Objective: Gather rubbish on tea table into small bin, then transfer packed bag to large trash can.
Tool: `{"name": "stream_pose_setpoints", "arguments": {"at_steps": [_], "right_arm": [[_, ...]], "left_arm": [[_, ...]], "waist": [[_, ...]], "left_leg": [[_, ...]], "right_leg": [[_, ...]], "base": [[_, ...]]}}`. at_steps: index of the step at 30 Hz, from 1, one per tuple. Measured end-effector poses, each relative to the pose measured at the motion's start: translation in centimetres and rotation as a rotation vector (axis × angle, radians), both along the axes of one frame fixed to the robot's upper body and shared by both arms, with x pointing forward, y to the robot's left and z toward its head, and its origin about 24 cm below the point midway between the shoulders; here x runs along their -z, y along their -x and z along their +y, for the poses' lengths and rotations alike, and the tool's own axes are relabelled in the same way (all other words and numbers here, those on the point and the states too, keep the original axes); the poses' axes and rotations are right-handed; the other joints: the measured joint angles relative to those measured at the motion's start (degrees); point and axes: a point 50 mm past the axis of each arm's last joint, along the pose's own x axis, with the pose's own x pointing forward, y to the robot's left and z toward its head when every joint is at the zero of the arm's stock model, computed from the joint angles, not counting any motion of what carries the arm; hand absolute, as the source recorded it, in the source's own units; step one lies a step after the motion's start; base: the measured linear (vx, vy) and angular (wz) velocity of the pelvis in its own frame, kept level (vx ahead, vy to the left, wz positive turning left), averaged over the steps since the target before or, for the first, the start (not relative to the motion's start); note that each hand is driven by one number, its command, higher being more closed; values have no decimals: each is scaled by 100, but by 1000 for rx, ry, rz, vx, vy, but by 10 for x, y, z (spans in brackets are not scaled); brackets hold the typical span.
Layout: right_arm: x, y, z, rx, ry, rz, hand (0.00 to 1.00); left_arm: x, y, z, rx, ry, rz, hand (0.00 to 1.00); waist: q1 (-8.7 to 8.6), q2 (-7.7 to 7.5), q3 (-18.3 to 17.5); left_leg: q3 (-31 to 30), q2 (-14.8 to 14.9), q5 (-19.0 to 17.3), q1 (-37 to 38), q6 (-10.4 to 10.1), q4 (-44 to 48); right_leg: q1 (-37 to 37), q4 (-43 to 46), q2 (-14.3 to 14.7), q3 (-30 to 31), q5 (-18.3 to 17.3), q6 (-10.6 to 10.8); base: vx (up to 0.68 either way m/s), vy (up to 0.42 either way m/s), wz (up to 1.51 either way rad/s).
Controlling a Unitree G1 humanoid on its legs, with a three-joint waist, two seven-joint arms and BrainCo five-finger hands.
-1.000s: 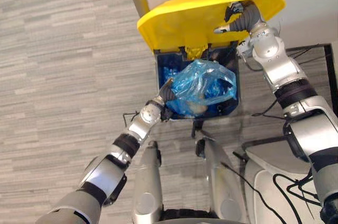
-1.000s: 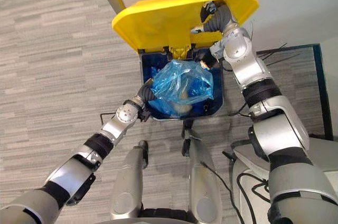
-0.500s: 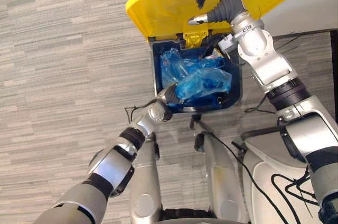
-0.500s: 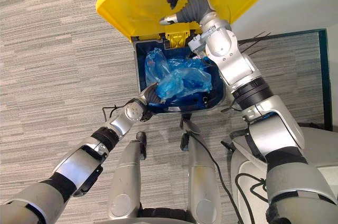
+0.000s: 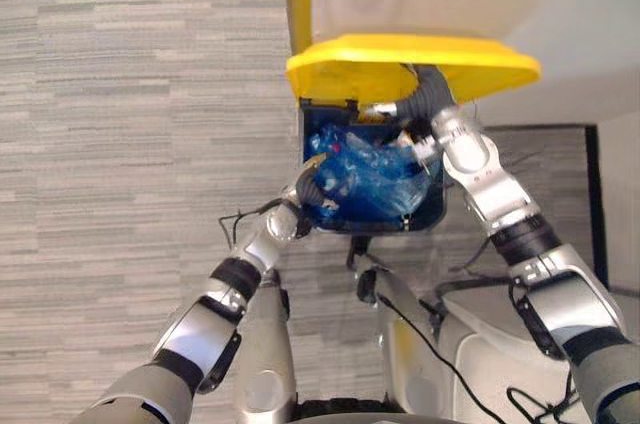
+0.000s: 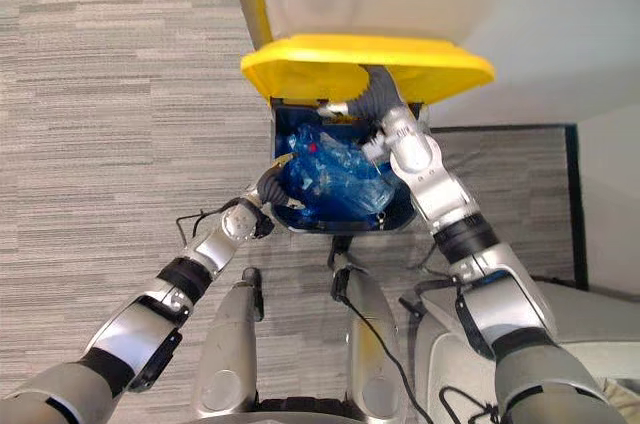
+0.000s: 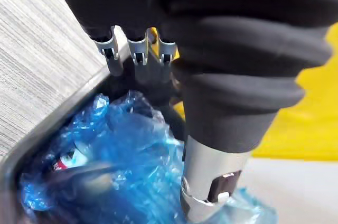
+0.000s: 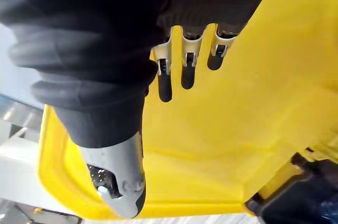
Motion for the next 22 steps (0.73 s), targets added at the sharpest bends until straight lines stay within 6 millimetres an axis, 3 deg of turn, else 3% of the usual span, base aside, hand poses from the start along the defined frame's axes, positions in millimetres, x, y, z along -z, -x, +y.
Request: {"name": "stream_pose_setpoints", "arguments": {"at_steps": [1, 3, 4, 6, 7, 9, 10, 11, 12, 13, 14, 15, 16, 17, 18, 19, 20, 22], "right_arm": [[9, 4, -7, 26, -2, 24, 0], [47, 25, -30, 111, -13, 127, 0], [56, 30, -33, 125, -19, 155, 0], [94, 54, -36, 145, -26, 273, 0], [103, 61, -38, 153, -29, 304, 0], [140, 98, -49, 202, -31, 440, 0], [146, 107, -52, 221, -38, 463, 0], [161, 127, -54, 245, -66, 523, 0], [169, 137, -55, 258, -81, 555, 0], [182, 156, -55, 279, -104, 617, 0], [193, 173, -55, 306, -113, 669, 0], [198, 182, -56, 317, -115, 696, 0], [206, 200, -58, 328, -117, 751, 0], [211, 211, -60, 349, -110, 789, 0], [213, 215, -60, 361, -110, 804, 0], [216, 222, -57, 362, -113, 822, 0], [216, 220, -59, 364, -111, 819, 0], [229, 228, -62, 397, -121, 889, 0]], "left_arm": [[4, 7, 7, -23, 26, 5, 0], [28, 37, 39, -141, 94, 67, 0], [35, 45, 46, -174, 110, 91, 0], [64, 87, 76, -320, 161, 201, 0], [70, 96, 82, -346, 172, 225, 0], [81, 129, 100, -438, 194, 275, 0], [82, 135, 103, -456, 206, 281, 0], [86, 148, 109, -501, 225, 297, 0], [88, 155, 113, -529, 236, 306, 0], [93, 169, 118, -582, 272, 329, 0], [97, 179, 118, -608, 305, 349, 0], [97, 182, 116, -610, 319, 353, 0], [96, 185, 113, -613, 353, 347, 0], [102, 187, 104, -627, 414, 367, 0], [106, 187, 97, -623, 449, 383, 0], [109, 193, 88, -637, 503, 389, 0], [111, 193, 84, -642, 522, 396, 0], [122, 192, 74, -653, 569, 441, 0]], "waist": [[2, 5, -7], [95, 7, -164], [131, 10, -229], [234, 6, -409], [252, 4, -439], [279, 13, -611], [281, 21, -666], [239, 30, -798], [167, 15, -867], [38, -15, -967], [-19, -44, -1068], [-26, -58, -1122], [3, -123, -1204], [-15, -26, -1274], [1, -21, -1372], [147, 55, -1767], [149, 69, -1755], [115, 180, -1912]], "left_leg": [[18, -6, 0, 71, 1, 0], [173, -86, -12, 315, 48, -2], [244, -104, -28, 371, 100, -10], [552, -215, -44, 723, 227, -76], [638, -243, -39, 812, 264, -119], [806, -293, 22, 874, 390, -126], [800, -285, 72, 873, 427, -201], [826, -268, 263, 883, 452, -451], [806, -269, 351, 896, 464, -588], [731, -266, 552, 1009, 427, -917], [683, -234, 714, 1096, 378, -1144], [664, -220, 749, 1095, 337, -1183], [645, -218, 794, 1067, 248, -1205], [597, -151, 893, 1085, 93, -1397], [597, -68, 969, 1123, 69, -1606], [794, 102, 1145, 1081, 53, -2053], [889, 111, 1305, 1085, -48, -2084], [832, 230, 1481, 1147, 15, -2390]], "right_leg": [[76, 2, -12, 5, -5, 8], [217, 63, -53, 151, -19, 54], [218, 99, -67, 221, -26, 88], [300, 224, -140, 488, -37, 176], [326, 236, -169, 524, -42, 200], [337, 138, -233, 728, 61, 395], [331, 72, -241, 759, -8, 583], [161, 606, -290, 844, -140, 641], [91, 1072, -293, 890, -301, 534], [133, 1991, -320, 948, -814, 346], [270, 2783, -408, 967, -1224, 333], [374, 3061, -483, 983, -1373, 339], [540, 3094, -569, 1054, -1583, 507], [763, 2646, -392, 917, -1684, 644], [947, 2085, -221, 873, -1769, 763], [1248, 1069, -45, 755, -2215, 444], [1191, 1025, -38, 659, -2189, 373], [1283, 616, 181, 604, -1946, 285]], "base": [[-17, 54, 14], [-50, 57, -10], [-67, 56, -38], [-82, 67, -44], [-119, 63, -39], [-159, 49, -25], [-231, -8, -8], [-192, -44, 3], [-183, -84, 19], [-58, -116, 31], [-34, -144, 30], [-27, -190, 13], [-109, -227, 9], [-121, -212, 0], [-60, -260, -49], [-9, -219, -68], [-39, -203, -63], [-93, -94, -10]]}}
